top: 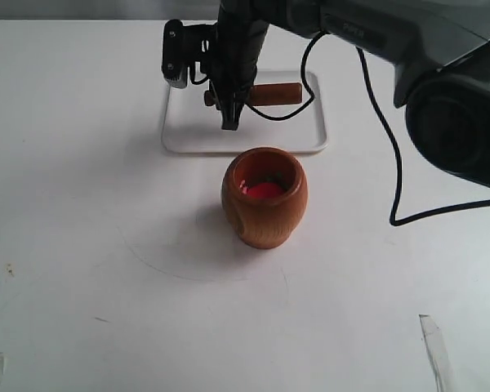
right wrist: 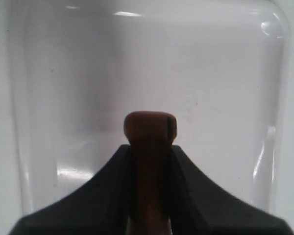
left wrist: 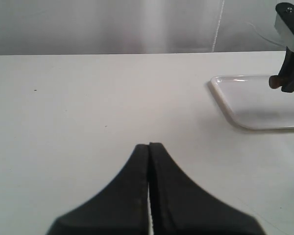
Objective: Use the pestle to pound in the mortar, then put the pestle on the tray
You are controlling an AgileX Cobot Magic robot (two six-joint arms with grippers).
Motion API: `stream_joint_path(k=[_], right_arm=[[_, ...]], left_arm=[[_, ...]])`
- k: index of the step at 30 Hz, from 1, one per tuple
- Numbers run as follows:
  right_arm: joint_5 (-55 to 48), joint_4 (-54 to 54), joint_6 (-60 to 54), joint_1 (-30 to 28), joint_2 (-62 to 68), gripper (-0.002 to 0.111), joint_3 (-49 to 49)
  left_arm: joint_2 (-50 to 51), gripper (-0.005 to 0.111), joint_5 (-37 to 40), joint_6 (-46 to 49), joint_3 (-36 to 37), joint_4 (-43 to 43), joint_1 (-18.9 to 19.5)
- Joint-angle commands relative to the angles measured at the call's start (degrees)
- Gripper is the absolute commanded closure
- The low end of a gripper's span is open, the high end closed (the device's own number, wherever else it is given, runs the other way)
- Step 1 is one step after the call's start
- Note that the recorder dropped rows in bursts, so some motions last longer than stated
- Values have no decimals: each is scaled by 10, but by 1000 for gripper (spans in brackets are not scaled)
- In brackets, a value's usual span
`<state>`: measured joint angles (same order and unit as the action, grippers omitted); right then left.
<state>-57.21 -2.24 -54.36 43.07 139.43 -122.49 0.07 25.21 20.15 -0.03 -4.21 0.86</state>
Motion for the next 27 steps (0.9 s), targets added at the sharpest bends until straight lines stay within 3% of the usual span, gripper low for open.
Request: stream_joint_path(k=[1,5,7,13,20,23,27], right_arm=[[13,-6,18,-16,-4,75,-10],[32,-28,82,-19,-7,36,-10],[50,-89,145,-17,-10,35,-10],[64,-247,345,-19,-43,61,-10],[39,-247,507,-73,-104,106,-9],[34,-248,562,-104,-146,108,21],[162,-269,652,-146,-256,108,176]], left_arm=[[-1,107,-2,-5,0,4,-4],[-1,107,-2,-5,0,4,-4],[-1,107,-2,-5,0,4,-4],[-1,107,-2,-5,0,4,-4],[-1,107,-2,-5,0,4,-4],[-1,107,-2,-5,0,4,-4],[-1,107,-2,-5,0,4,-4]])
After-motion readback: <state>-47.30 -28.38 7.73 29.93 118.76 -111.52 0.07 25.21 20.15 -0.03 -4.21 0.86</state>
